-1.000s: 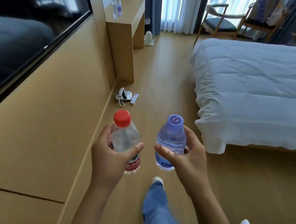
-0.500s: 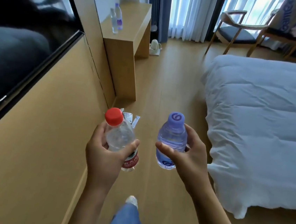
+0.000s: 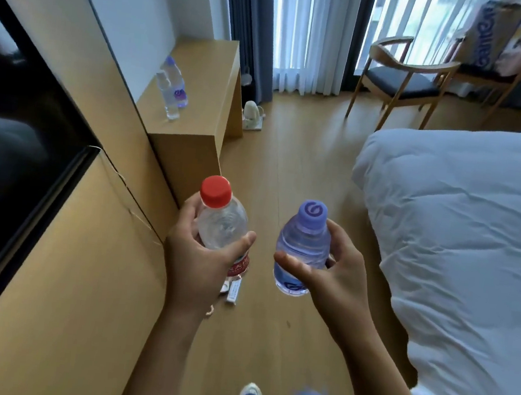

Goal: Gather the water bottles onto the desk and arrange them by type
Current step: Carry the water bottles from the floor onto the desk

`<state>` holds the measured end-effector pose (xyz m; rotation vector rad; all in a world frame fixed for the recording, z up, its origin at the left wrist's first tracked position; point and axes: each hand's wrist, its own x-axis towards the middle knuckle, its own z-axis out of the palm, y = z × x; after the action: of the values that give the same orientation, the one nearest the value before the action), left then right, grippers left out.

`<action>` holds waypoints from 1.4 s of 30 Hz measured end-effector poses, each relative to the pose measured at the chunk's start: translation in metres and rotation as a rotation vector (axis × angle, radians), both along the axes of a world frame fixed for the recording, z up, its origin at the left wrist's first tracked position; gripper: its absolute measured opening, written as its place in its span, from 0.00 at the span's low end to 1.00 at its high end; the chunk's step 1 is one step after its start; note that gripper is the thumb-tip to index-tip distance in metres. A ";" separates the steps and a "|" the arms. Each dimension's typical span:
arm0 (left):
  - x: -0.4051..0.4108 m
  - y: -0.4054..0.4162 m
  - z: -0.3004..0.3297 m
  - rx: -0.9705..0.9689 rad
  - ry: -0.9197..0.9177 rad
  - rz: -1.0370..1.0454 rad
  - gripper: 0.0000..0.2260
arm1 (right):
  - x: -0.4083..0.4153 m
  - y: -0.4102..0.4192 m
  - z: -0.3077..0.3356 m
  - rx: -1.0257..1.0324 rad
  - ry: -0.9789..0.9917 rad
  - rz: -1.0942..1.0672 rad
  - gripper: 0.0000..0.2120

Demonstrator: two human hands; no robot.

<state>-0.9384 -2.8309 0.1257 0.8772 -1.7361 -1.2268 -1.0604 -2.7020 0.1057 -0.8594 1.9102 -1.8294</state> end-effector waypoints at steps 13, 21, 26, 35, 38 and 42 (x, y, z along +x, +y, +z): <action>-0.203 -0.200 -0.037 0.089 -0.042 0.040 0.29 | -0.210 -0.207 -0.025 0.077 -0.041 0.039 0.25; -0.336 -0.327 -0.030 0.075 -0.035 0.214 0.31 | -0.362 -0.355 -0.008 0.092 0.005 0.124 0.25; -0.371 -0.399 -0.039 0.104 -0.036 0.312 0.28 | -0.408 -0.445 -0.014 0.115 -0.038 0.200 0.25; -0.408 -0.570 -0.067 0.055 -0.132 0.459 0.27 | -0.446 -0.633 -0.039 0.201 0.015 0.377 0.29; -0.411 -0.612 -0.076 0.080 -0.135 0.511 0.29 | -0.453 -0.687 -0.046 0.221 -0.003 0.420 0.30; -0.411 -0.645 -0.092 0.127 -0.168 0.610 0.28 | -0.452 -0.743 -0.062 0.263 -0.043 0.492 0.30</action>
<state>-1.3492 -3.4763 0.0336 1.4859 -1.3630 -0.8724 -1.5122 -3.4452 0.0440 -1.0690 1.6721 -1.2674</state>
